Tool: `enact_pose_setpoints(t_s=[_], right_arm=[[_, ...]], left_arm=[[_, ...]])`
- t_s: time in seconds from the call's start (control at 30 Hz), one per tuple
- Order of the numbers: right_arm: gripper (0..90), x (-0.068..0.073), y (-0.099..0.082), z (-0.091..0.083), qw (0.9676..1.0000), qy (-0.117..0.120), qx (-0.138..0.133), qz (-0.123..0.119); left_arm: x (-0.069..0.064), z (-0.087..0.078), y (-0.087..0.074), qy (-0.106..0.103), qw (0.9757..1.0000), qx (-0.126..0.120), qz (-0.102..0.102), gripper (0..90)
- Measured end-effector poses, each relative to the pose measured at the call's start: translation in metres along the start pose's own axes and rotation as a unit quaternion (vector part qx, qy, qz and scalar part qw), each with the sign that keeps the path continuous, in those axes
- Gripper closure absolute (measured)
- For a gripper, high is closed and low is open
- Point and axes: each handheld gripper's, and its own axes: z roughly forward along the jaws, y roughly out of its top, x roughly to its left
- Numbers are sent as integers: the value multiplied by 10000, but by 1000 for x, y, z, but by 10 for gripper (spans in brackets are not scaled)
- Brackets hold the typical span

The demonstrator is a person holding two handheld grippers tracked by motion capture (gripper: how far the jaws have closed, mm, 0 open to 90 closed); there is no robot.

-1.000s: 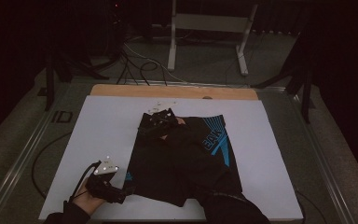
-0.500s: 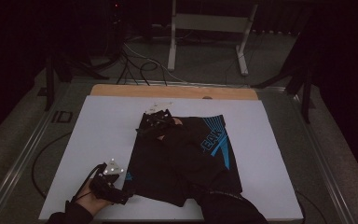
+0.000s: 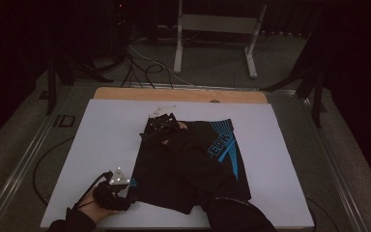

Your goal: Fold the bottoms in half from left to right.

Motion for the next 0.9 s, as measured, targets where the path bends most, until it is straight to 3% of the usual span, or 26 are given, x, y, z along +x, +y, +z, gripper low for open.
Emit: enact_pose_setpoints(t_s=[0.17, 0.33, 0.47, 0.6, 0.9], right_arm=[[119, 2, -1, 3, 10000, 7, -10, 78], [119, 1, -3, 7, 10000, 0, 4, 83], [118, 1, -4, 10, 10000, 11, 27, 84], [119, 0, -5, 14, 10000, -8, 28, 92], [119, -1, -11, 27, 9995, -188, 195, 135]], left_arm=[[2, -2, 0, -32, 9999, -14, -115, 569], [1, -1, 2, -72, 9999, -32, -76, 689], [2, -1, 3, -206, 9995, -72, -212, 827], [-2, -4, 6, -208, 9997, -80, -114, 851], [-5, -10, 9, -197, 9995, -230, -121, 858]])
